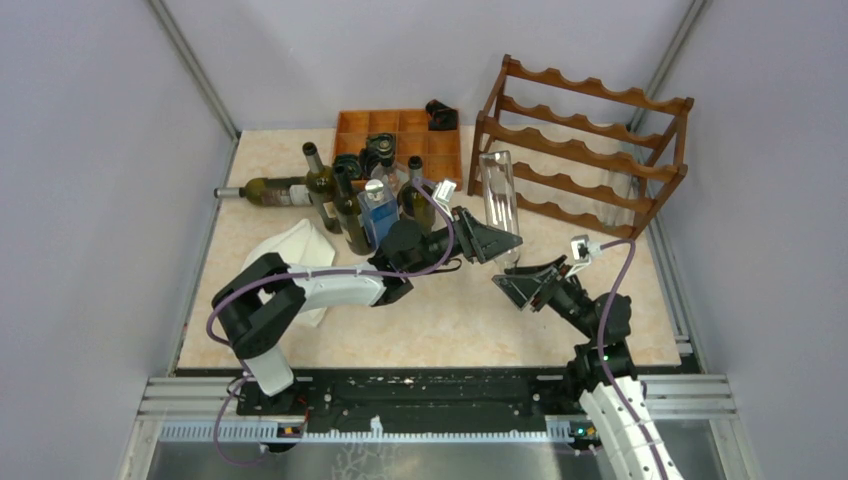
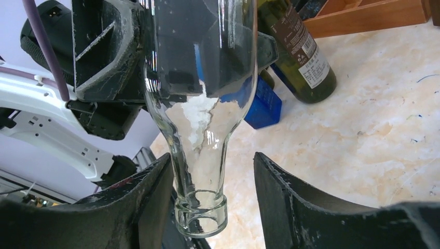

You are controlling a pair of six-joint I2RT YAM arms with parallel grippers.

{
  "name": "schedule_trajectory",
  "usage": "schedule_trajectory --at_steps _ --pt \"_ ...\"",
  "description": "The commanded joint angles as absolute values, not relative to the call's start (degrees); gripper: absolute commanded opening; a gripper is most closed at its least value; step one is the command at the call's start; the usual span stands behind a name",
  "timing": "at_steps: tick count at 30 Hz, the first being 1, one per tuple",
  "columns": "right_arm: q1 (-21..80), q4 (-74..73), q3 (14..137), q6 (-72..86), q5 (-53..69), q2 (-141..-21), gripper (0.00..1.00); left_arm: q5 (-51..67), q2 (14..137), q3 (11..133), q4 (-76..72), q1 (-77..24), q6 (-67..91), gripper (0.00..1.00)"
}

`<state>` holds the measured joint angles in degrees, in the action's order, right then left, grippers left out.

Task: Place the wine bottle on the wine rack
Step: Pick up the wine bottle from the center of the board.

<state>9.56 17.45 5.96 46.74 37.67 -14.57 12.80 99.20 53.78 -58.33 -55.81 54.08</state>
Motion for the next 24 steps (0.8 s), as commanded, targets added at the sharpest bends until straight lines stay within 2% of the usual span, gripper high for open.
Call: schedule_trajectory --at_steps 1,4,7,9,10,11,16,20,21,24 --pt "9.6 23.2 6.0 47.8 38.2 -15.3 0.56 12.0 99.7 55.5 -65.6 -55.6 55.8 0.0" --pt "9.6 24.2 6.0 48.5 38.0 -15.6 0.5 11.9 100.0 55.4 -65.9 -55.6 56.1 0.0" --pt "9.6 25.3 5.8 49.4 38.1 -16.1 0.38 11.8 100.2 55.2 -65.9 -55.6 56.2 0.0" --pt "9.6 26.0 5.6 50.1 38.1 -16.5 0.21 11.8 100.3 55.2 -65.9 -55.6 56.2 0.0" --pt "9.6 26.2 5.6 50.5 38.1 -16.7 0.09 11.9 100.4 55.2 -65.9 -55.6 56.2 0.0" --pt "9.6 26.5 5.5 50.9 38.1 -16.9 0.0 11.8 100.4 55.2 -65.9 -55.6 56.2 0.05" --pt "9.5 32.9 2.7 58.4 36.4 -14.7 0.0 11.4 99.5 54.9 -64.3 -55.6 55.4 0.55" --pt "9.6 32.0 2.6 61.2 34.1 -10.5 0.0 9.7 97.1 53.7 -62.3 -55.6 53.0 0.83" --pt "9.6 30.9 2.9 61.3 33.5 -9.5 0.0 9.0 96.4 53.3 -61.7 -55.6 52.5 0.96" --pt "9.6 27.4 4.0 60.3 32.6 -7.3 0.0 6.9 94.5 51.9 -60.6 -55.6 50.8 0.99"
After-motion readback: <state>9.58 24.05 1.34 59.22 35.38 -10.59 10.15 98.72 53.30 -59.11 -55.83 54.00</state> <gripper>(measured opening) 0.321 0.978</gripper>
